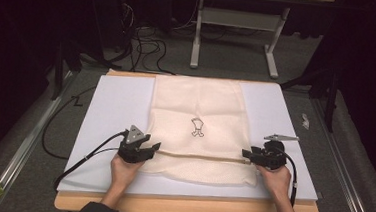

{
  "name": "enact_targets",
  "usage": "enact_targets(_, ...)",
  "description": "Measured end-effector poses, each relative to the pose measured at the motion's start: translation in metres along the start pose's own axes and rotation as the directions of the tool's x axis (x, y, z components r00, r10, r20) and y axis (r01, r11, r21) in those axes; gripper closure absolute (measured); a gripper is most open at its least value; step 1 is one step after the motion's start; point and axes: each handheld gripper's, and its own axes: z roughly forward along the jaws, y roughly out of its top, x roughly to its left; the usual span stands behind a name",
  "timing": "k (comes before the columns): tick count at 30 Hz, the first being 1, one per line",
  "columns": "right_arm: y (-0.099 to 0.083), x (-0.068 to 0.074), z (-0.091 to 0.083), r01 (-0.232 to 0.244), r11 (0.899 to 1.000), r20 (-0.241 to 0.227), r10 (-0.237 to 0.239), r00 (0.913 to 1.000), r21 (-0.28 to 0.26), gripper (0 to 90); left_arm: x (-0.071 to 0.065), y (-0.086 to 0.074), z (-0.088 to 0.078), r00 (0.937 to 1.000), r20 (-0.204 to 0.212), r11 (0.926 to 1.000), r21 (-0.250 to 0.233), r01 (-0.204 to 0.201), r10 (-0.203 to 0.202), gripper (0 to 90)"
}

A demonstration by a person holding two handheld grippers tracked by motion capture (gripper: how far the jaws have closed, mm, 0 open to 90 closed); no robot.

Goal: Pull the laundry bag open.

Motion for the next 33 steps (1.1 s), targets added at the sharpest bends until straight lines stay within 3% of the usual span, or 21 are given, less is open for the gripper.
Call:
enact_targets(4, 0.0, 0.003, 0.003, -0.008, 1.0, -0.002, 0.008, 1.0, 0.025, 51.8, -0.003, -0.005, 0.009, 1.0, -0.001, 0.9996, 0.028, 0.007, -0.007, 46.1)
enact_targets(8, -0.003, 0.004, -0.002, -0.002, 0.999, -0.004, 0.003, 1.0, 0.048, 51.2, -0.003, -0.005, 0.01, 0.9999, -0.005, 0.9993, 0.035, 0.012, -0.012, 45.3)
enact_targets(17, -0.007, 0.002, -0.004, -0.04, 0.996, -0.016, 0.042, 0.999, 0.082, 50.8, -0.002, -0.004, 0.013, 0.9995, -0.01, 0.9977, 0.061, 0.029, -0.029, 45.5)
enact_targets(24, 0.002, 0.005, 0.006, -0.074, 0.992, -0.059, 0.08, 0.9951, 0.099, 52.3, -0.006, -0.003, 0.016, 0.9995, -0.029, 0.9961, 0.088, -0.008, 0.011, 46.0)
enact_targets(27, 0.004, 0.006, 0.008, -0.067, 0.992, -0.052, 0.073, 0.996, 0.109, 56.8, -0.006, -0.003, 0.016, 0.9995, -0.029, 0.9956, 0.093, -0.007, 0.01, 46.3)
enact_targets(30, 0.005, 0.005, 0.009, -0.051, 0.992, -0.04, 0.056, 0.9976, 0.116, 65.6, -0.006, -0.003, 0.017, 0.9995, -0.029, 0.9953, 0.096, -0.005, 0.008, 46.3)
enact_targets(31, 0.006, 0.005, 0.009, -0.034, 0.992, -0.034, 0.038, 0.9987, 0.12, 72.5, -0.006, -0.003, 0.017, 0.9995, -0.03, 0.9953, 0.097, -0.006, 0.009, 46.3)
enact_targets(33, 0.006, 0.004, 0.009, -0.026, 0.992, -0.035, 0.03, 0.9989, 0.12, 76.0, -0.006, -0.003, 0.017, 0.9995, -0.029, 0.9953, 0.097, -0.005, 0.008, 46.3)
